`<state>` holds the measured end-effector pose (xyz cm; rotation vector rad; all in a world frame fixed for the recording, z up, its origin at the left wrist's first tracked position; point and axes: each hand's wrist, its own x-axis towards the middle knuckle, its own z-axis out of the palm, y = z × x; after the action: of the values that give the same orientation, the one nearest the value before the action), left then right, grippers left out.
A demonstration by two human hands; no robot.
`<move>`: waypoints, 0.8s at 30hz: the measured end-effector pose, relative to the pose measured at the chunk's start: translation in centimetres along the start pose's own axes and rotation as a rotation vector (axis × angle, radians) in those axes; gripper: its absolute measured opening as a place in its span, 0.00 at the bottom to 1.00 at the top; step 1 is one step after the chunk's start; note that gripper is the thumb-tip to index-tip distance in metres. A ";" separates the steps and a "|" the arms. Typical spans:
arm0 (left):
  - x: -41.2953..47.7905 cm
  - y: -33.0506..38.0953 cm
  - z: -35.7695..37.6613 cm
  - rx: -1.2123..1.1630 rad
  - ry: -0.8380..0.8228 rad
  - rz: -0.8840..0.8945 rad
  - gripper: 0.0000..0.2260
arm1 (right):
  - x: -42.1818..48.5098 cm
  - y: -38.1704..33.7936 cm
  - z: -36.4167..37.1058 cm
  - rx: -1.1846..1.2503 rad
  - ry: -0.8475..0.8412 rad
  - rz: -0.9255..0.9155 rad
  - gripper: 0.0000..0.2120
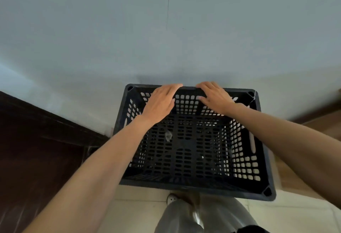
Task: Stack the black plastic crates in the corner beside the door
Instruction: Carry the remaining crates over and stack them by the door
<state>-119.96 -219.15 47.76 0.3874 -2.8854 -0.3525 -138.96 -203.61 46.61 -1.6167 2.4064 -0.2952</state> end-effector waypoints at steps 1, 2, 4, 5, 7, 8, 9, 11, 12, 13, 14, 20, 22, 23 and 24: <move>1.6 0.8 0.5 0.020 -0.015 0.050 0.26 | 0.3 0.7 0.0 -0.038 0.007 -0.012 0.22; 3.0 1.3 1.0 0.039 -0.038 0.078 0.26 | 0.6 1.3 0.0 -0.077 0.016 -0.022 0.23; 5.2 1.8 2.2 0.024 -0.136 0.036 0.27 | 1.5 2.0 0.2 -0.113 -0.032 -0.007 0.24; 5.8 1.7 2.8 0.011 -0.211 -0.020 0.28 | 1.9 2.2 0.4 -0.112 -0.100 0.006 0.25; 6.0 1.6 3.8 0.067 -0.381 -0.109 0.34 | 2.5 2.3 0.9 -0.115 -0.236 0.008 0.28; 5.9 1.6 4.4 0.113 -0.438 -0.130 0.39 | 2.7 2.4 1.2 -0.115 -0.254 0.001 0.28; 5.7 1.8 5.1 0.145 -0.468 -0.143 0.43 | 2.8 2.6 1.5 -0.114 -0.242 -0.008 0.29; 5.8 2.2 6.0 0.169 -0.491 -0.173 0.48 | 3.0 2.9 2.0 -0.113 -0.205 -0.032 0.30; 5.9 2.4 6.2 0.168 -0.503 -0.193 0.49 | 3.0 3.0 2.1 -0.118 -0.202 -0.043 0.31; 6.1 2.5 6.3 0.164 -0.518 -0.214 0.49 | 3.1 3.1 2.2 -0.126 -0.211 -0.050 0.32; 6.4 2.6 6.3 0.162 -0.531 -0.230 0.50 | 3.3 3.2 2.1 -0.135 -0.222 -0.053 0.33; 7.3 2.1 5.9 0.135 -0.596 -0.294 0.51 | 4.6 2.9 2.3 -0.159 -0.258 -0.041 0.37; 7.0 2.1 6.0 0.140 -0.596 -0.288 0.51 | 4.4 2.8 2.6 -0.185 -0.242 -0.041 0.38; 6.8 2.1 6.0 0.136 -0.599 -0.282 0.51 | 4.3 2.8 2.7 -0.191 -0.242 -0.042 0.38; 6.6 2.0 6.1 0.133 -0.597 -0.276 0.51 | 4.1 2.8 2.7 -0.194 -0.243 -0.045 0.39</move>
<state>-128.11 -217.85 43.62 0.8350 -3.4521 -0.3716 -142.13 -206.49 42.89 -1.6774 2.2737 0.1259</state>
